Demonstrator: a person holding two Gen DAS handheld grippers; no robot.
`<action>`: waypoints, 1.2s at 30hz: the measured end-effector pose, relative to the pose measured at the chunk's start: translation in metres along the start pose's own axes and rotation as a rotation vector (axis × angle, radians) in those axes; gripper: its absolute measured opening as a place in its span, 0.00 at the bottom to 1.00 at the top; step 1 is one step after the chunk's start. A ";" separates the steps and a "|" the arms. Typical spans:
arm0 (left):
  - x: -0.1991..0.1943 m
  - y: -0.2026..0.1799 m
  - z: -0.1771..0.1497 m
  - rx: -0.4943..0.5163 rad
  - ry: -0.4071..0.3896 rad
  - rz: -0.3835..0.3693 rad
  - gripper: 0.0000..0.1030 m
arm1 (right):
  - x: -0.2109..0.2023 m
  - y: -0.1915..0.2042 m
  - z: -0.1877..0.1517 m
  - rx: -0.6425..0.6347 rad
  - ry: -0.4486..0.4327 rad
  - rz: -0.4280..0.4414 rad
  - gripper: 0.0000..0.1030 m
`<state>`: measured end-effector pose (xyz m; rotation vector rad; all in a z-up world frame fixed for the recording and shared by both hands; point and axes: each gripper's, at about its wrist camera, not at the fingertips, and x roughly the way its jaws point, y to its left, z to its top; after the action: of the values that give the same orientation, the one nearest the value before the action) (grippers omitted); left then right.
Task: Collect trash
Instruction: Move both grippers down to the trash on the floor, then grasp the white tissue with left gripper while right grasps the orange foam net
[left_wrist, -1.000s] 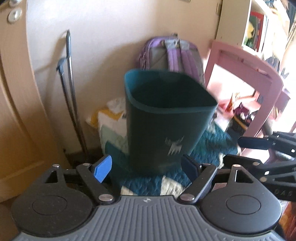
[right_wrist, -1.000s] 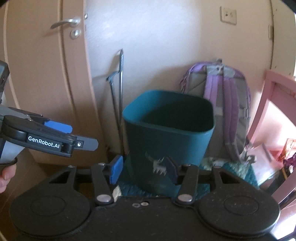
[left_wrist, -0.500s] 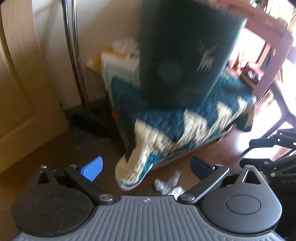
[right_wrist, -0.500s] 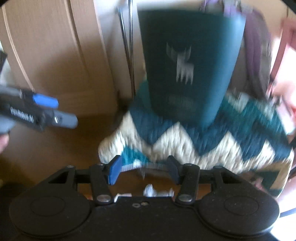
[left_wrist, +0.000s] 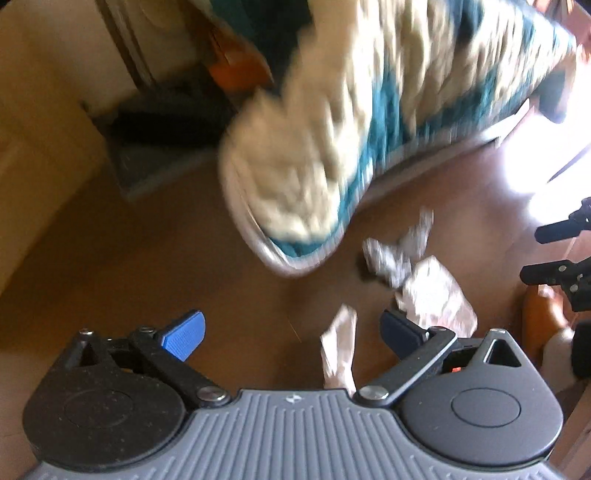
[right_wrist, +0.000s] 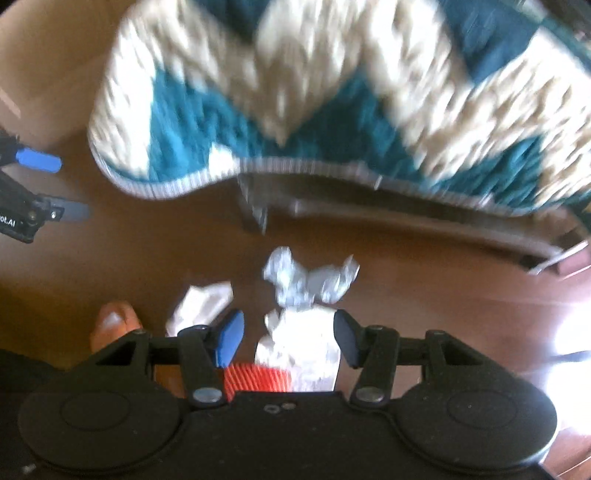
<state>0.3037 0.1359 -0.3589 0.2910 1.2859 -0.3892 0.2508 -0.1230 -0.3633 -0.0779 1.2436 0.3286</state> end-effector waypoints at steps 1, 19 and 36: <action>0.014 -0.002 -0.004 0.008 0.023 -0.009 0.99 | 0.014 0.002 -0.005 -0.010 0.031 0.011 0.52; 0.213 -0.036 -0.068 0.051 0.385 -0.091 0.99 | 0.191 0.029 -0.075 -0.145 0.451 0.122 0.52; 0.233 -0.033 -0.078 0.001 0.426 -0.111 0.32 | 0.234 0.026 -0.076 -0.123 0.525 0.073 0.06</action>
<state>0.2757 0.1118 -0.6035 0.3146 1.7251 -0.4367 0.2399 -0.0689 -0.6048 -0.2360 1.7478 0.4661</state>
